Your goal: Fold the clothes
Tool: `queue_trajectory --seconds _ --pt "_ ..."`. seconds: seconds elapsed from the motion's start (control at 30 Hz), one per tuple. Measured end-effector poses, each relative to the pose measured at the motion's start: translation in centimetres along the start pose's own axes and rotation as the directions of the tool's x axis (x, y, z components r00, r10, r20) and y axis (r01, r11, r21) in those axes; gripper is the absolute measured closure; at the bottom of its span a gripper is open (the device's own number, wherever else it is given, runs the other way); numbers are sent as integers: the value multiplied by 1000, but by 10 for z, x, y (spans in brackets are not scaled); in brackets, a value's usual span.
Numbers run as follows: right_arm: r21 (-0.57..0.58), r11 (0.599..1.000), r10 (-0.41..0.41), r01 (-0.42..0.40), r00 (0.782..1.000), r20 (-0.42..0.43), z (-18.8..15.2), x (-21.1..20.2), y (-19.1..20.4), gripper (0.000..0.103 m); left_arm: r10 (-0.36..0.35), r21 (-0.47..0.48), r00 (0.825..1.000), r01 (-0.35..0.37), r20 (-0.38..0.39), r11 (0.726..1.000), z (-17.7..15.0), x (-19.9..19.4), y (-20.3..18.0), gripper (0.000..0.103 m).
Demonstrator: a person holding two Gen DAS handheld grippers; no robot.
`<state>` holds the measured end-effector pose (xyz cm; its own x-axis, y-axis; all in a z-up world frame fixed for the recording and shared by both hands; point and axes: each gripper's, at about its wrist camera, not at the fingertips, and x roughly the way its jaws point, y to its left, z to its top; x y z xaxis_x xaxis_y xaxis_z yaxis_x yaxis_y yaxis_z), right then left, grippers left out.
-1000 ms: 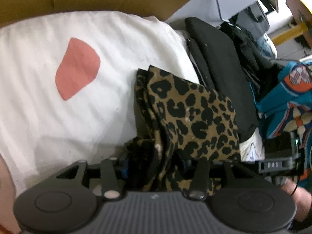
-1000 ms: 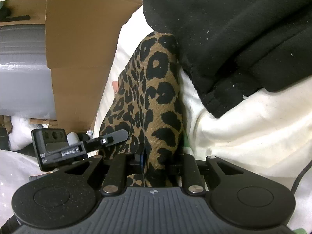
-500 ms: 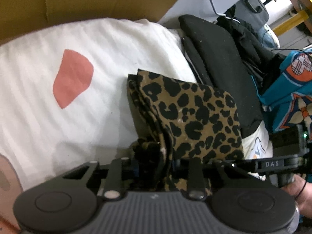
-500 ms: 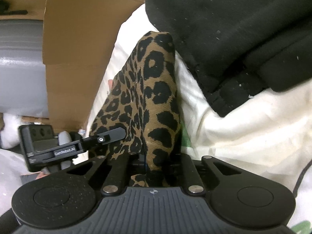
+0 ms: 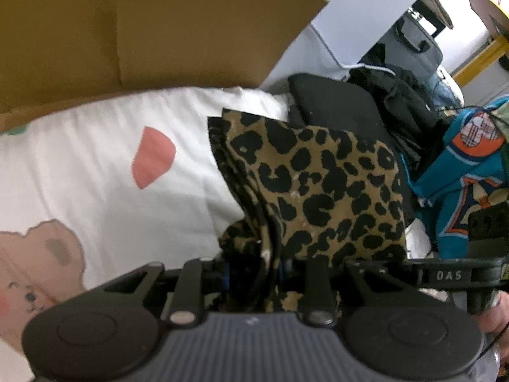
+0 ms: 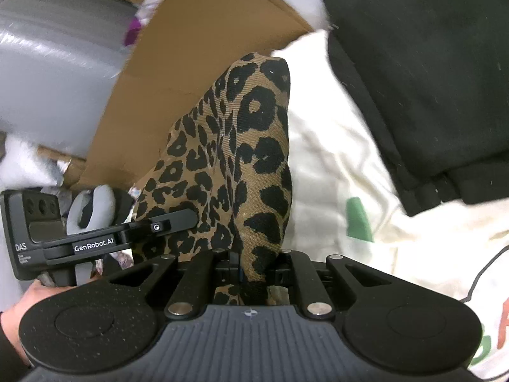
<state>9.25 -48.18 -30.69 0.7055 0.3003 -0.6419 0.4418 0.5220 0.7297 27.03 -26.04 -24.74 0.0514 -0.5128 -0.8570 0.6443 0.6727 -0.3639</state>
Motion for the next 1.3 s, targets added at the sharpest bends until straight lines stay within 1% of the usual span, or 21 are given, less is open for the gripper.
queue_trajectory --seconds 0.27,0.43,0.7,0.87,0.93,1.1,1.3 --pt "-91 996 8 -8 1000 6 6 -34 57 96 45 -35 997 -43 62 998 -1 -69 -22 77" --pt "-146 989 14 -12 1000 14 11 -58 97 96 71 -72 990 -62 121 995 -3 -118 -36 77" --pt "-266 964 22 -14 999 29 27 -104 167 96 108 -158 970 -74 216 985 -9 -189 -58 77" --pt "-351 936 11 5 999 44 35 -133 206 96 123 -180 956 -76 268 981 -6 -226 -78 77" --pt "-383 924 18 -2 999 39 39 -144 217 96 121 -182 950 -70 287 981 -3 -236 -88 77" --pt "-416 909 19 12 997 69 46 -174 233 96 114 -184 940 -56 323 981 0 -255 -107 77" --pt "-422 906 3 35 996 88 55 -196 226 96 102 -187 937 -40 334 981 5 -252 -127 77"
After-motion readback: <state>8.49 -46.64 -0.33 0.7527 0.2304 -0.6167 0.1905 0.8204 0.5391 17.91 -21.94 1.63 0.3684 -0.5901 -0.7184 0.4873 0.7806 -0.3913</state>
